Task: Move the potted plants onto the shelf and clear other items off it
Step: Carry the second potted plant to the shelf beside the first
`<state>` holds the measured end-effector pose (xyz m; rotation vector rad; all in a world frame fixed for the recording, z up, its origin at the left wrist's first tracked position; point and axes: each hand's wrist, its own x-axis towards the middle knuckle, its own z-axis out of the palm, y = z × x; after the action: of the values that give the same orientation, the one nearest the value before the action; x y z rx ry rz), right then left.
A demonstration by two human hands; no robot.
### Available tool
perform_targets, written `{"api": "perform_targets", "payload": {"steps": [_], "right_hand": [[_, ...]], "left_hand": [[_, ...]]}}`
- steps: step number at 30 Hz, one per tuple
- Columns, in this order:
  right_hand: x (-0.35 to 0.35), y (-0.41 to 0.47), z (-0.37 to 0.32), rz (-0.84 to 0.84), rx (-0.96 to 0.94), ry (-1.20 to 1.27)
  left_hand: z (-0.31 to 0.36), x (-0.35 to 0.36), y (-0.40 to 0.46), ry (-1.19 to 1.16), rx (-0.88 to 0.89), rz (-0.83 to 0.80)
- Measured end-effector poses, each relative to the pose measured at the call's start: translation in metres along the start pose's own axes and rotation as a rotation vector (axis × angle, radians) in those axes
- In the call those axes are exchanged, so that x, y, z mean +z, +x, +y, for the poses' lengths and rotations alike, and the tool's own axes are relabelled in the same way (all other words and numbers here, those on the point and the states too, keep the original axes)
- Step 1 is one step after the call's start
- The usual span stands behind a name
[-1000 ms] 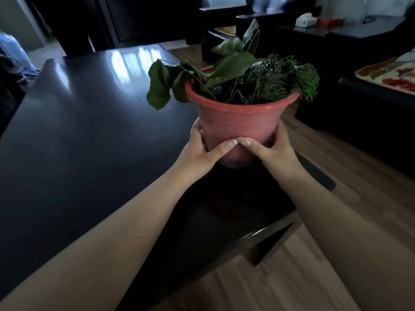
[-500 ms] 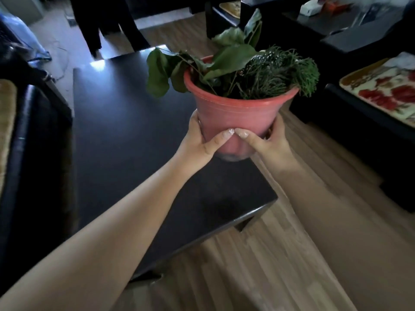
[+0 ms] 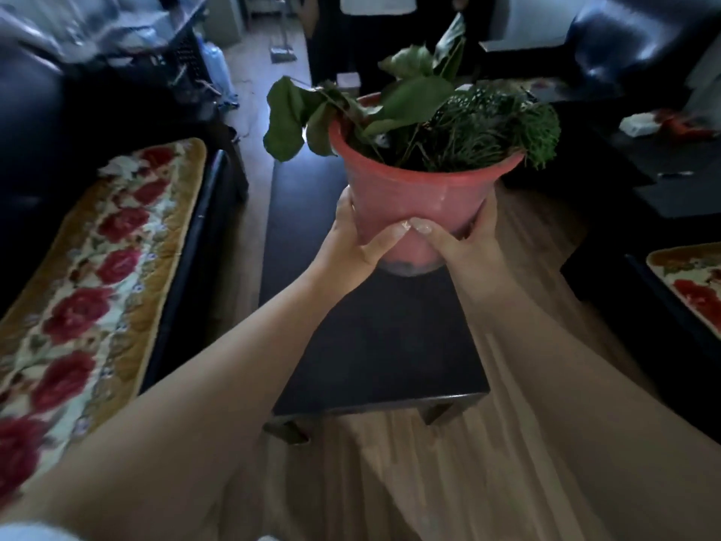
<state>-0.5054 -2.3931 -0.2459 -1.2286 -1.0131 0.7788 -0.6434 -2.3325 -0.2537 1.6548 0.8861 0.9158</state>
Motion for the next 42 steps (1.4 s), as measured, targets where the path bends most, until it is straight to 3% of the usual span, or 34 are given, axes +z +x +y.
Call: {"api": "perform_targets", "payload": {"steps": [5, 14, 22, 30, 42], "right_hand": [[0.09, -0.017, -0.009, -0.211, 0.047, 0.073], [0.325, -0.09, -0.018, -0.592, 0.102, 0.213], [0.487, -0.167, -0.034, -0.804, 0.108, 0.33], [0.563, -0.164, -0.027, -0.726, 0.168, 0.318], [0.668, 0.025, 0.007, -0.567, 0.147, 0.324]], "left_hand": [[0.005, -0.079, -0.058, -0.082, -0.028, 0.263], [-0.018, -0.262, -0.198, -0.029, -0.036, 0.749], [-0.019, -0.384, -0.289, 0.015, -0.063, 1.121], [-0.027, -0.441, -0.278, -0.04, -0.041, 1.239], [-0.06, -0.554, -0.088, -0.085, 0.011, 1.231]]}}
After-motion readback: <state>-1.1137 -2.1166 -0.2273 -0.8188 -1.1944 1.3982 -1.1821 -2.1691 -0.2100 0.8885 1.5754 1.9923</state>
